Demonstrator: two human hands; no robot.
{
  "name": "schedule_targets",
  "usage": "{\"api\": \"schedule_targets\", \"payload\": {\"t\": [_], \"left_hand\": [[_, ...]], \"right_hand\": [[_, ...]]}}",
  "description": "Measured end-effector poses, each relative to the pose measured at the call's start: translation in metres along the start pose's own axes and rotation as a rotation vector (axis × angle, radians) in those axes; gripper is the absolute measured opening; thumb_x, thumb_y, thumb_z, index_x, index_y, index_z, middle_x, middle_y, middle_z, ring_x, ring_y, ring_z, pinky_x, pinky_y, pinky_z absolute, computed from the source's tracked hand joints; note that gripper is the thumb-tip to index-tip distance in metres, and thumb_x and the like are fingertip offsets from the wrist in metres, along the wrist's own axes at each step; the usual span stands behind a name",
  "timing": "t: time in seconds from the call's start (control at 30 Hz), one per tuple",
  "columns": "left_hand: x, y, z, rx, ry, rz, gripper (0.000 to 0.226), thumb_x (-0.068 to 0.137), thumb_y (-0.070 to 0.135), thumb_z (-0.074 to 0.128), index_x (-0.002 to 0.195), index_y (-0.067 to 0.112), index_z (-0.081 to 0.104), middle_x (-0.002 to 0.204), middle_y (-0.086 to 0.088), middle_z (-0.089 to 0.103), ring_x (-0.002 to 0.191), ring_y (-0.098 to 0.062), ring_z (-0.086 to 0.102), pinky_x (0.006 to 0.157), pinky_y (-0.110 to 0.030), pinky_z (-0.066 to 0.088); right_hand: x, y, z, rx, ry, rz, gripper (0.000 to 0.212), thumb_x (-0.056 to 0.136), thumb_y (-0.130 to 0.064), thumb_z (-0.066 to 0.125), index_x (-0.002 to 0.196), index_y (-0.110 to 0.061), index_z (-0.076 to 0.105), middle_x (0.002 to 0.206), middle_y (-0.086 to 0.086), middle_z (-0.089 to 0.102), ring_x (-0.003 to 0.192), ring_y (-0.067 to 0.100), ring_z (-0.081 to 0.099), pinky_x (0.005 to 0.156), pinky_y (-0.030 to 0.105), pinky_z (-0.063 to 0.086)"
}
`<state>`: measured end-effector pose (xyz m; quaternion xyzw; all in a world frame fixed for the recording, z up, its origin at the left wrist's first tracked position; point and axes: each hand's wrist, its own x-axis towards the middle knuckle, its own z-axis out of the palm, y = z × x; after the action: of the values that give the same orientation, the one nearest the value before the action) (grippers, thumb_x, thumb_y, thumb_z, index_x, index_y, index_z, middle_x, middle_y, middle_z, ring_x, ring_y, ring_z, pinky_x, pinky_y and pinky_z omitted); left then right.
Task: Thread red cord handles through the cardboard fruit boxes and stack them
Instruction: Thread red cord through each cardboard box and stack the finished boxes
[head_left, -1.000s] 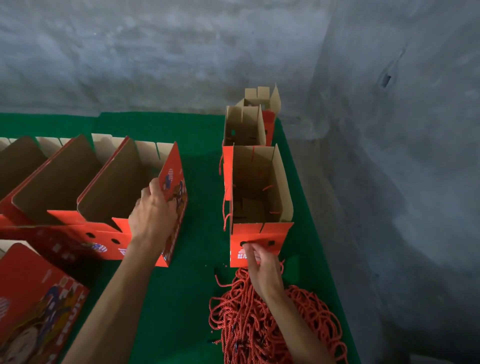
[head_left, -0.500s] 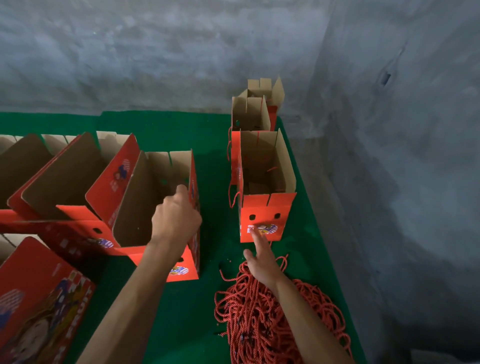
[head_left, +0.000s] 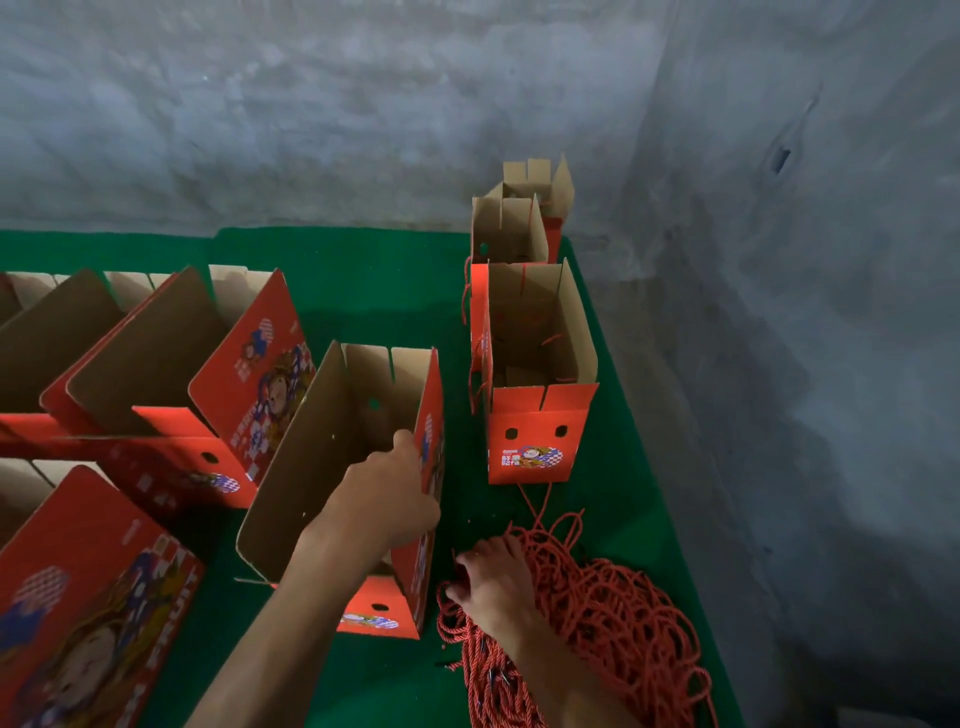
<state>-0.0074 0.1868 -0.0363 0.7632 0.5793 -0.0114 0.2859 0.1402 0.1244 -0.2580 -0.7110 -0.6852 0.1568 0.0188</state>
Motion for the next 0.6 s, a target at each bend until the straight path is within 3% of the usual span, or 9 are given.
{"api": "schedule_targets", "payload": {"t": [0.13, 0.27, 0.37, 0.4, 0.47, 0.5, 0.6], "left_hand": [[0.008, -0.008, 0.002, -0.084, -0.033, 0.006, 0.035, 0.093, 0.036, 0.063, 0.114, 0.028, 0.036, 0.098, 0.006, 0.056, 0.083, -0.016, 0.064, 0.072, -0.033, 0.059], [0.028, -0.017, -0.003, -0.423, -0.178, -0.053, 0.023, 0.096, 0.031, 0.060, 0.115, 0.028, 0.048, 0.105, 0.000, 0.066, 0.088, -0.021, 0.071, 0.058, -0.031, 0.061], [0.041, -0.021, -0.009, -0.622, -0.284, -0.076, 0.025, 0.088, 0.038, 0.065, 0.111, 0.029, 0.059, 0.099, 0.000, 0.076, 0.087, -0.020, 0.076, 0.064, -0.034, 0.062], [0.044, -0.021, -0.011, -0.663, -0.299, -0.077, 0.028, 0.086, 0.041, 0.065, 0.111, 0.030, 0.062, 0.097, 0.002, 0.078, 0.089, -0.019, 0.076, 0.068, -0.036, 0.063], [0.046, -0.018, -0.012, -0.713, -0.296, -0.084, 0.027, 0.083, 0.045, 0.063, 0.107, 0.032, 0.065, 0.093, 0.003, 0.078, 0.092, -0.021, 0.075, 0.074, -0.037, 0.060], [0.046, -0.018, -0.011, -0.733, -0.279, -0.096, 0.025, 0.083, 0.045, 0.060, 0.103, 0.031, 0.066, 0.091, 0.002, 0.078, 0.093, -0.024, 0.074, 0.075, -0.038, 0.057], [0.042, -0.019, -0.005, -0.761, -0.243, -0.134, 0.023, 0.084, 0.038, 0.052, 0.100, 0.027, 0.064, 0.096, -0.007, 0.077, 0.094, -0.031, 0.071, 0.073, -0.038, 0.053]], "right_hand": [[-0.001, -0.009, 0.001, -0.014, 0.033, 0.060, 0.033, 0.099, -0.047, 0.055, 0.108, -0.023, 0.075, 0.108, -0.001, 0.072, 0.115, 0.022, 0.057, 0.123, 0.043, 0.022], [-0.002, -0.011, -0.008, 0.050, 0.198, 0.101, 0.038, 0.102, -0.052, 0.049, 0.109, -0.028, 0.077, 0.133, -0.007, 0.063, 0.131, 0.016, 0.049, 0.128, 0.043, 0.010], [-0.002, -0.013, -0.025, 0.173, 0.431, 0.084, 0.031, 0.101, -0.047, 0.059, 0.103, -0.025, 0.080, 0.128, -0.005, 0.065, 0.124, 0.016, 0.054, 0.119, 0.040, 0.032], [-0.001, -0.014, -0.032, 0.317, 0.485, 0.075, 0.027, 0.101, -0.043, 0.062, 0.104, -0.023, 0.080, 0.121, -0.006, 0.068, 0.115, 0.012, 0.058, 0.110, 0.034, 0.041], [-0.002, -0.021, -0.051, 0.782, 0.414, 0.119, 0.015, 0.101, -0.031, 0.066, 0.108, -0.022, 0.076, 0.109, -0.009, 0.072, 0.099, 0.002, 0.065, 0.091, 0.024, 0.053], [-0.002, -0.024, -0.058, 0.986, 0.347, 0.157, 0.010, 0.101, -0.025, 0.066, 0.105, -0.024, 0.074, 0.103, -0.011, 0.073, 0.094, 0.001, 0.067, 0.083, 0.021, 0.053], [0.001, -0.030, -0.073, 1.231, 0.286, 0.239, 0.009, 0.098, -0.015, 0.062, 0.093, -0.019, 0.068, 0.085, -0.006, 0.069, 0.079, 0.005, 0.068, 0.075, 0.017, 0.050]]}}
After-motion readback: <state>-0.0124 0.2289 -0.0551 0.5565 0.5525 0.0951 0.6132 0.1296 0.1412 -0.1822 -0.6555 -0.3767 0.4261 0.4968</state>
